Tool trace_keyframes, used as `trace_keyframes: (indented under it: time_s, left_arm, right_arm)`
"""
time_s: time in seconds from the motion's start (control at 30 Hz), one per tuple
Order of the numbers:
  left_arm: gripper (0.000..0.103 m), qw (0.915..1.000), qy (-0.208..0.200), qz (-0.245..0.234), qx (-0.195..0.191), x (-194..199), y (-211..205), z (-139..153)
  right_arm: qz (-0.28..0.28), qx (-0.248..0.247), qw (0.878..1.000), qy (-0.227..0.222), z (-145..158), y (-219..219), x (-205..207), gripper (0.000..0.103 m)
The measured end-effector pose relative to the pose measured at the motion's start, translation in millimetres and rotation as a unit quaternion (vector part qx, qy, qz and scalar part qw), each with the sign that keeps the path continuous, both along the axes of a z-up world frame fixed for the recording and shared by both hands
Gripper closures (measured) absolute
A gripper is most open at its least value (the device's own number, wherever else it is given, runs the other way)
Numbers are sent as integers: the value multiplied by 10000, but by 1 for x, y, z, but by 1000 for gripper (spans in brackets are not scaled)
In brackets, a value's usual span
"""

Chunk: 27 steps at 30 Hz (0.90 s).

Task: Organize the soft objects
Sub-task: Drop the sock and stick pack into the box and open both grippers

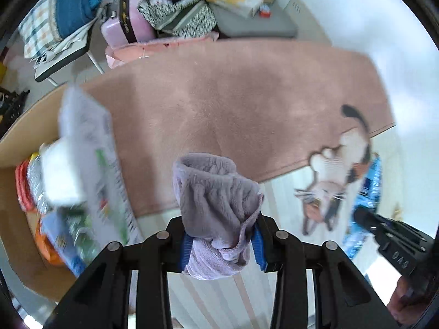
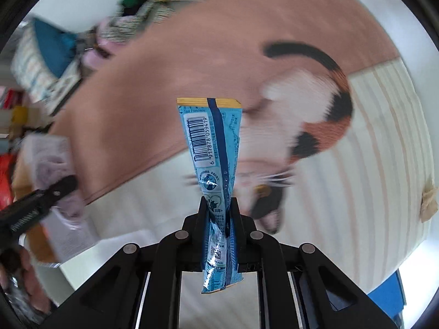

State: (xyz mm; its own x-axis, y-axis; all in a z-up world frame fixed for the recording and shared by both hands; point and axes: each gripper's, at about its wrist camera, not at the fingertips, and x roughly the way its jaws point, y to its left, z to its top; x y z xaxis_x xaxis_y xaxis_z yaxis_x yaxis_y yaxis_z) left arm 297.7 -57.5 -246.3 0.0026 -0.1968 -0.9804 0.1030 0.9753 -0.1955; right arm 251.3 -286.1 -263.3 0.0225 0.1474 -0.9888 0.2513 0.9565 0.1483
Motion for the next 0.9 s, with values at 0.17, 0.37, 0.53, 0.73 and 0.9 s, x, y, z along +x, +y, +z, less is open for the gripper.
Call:
trace_keyframes:
  time_s: [0.17,0.37,0.53,0.73,0.9]
  left_arm:
    - [70,9980,-350,381,-359,-23,67,56]
    - [70,9940,-666,868,22,-40,174,92]
    - [70,9885,-509,1366,409,-37,261,75]
    - [70,9835,-6,1717,570,-38,326,26]
    - [70,9820,563,1709,577,-38,341,-22]
  right_arm:
    - [620,327,9964,-468,65,83,4,90]
    - [1350,453,9876,-666,94,207,10,90]
    - [1693,269,9838,-518,71,290,31,90]
    - [1825,-17,9830,-191,28,337,48,90]
    - [1854,-245,9824,-3,2,350,55,90]
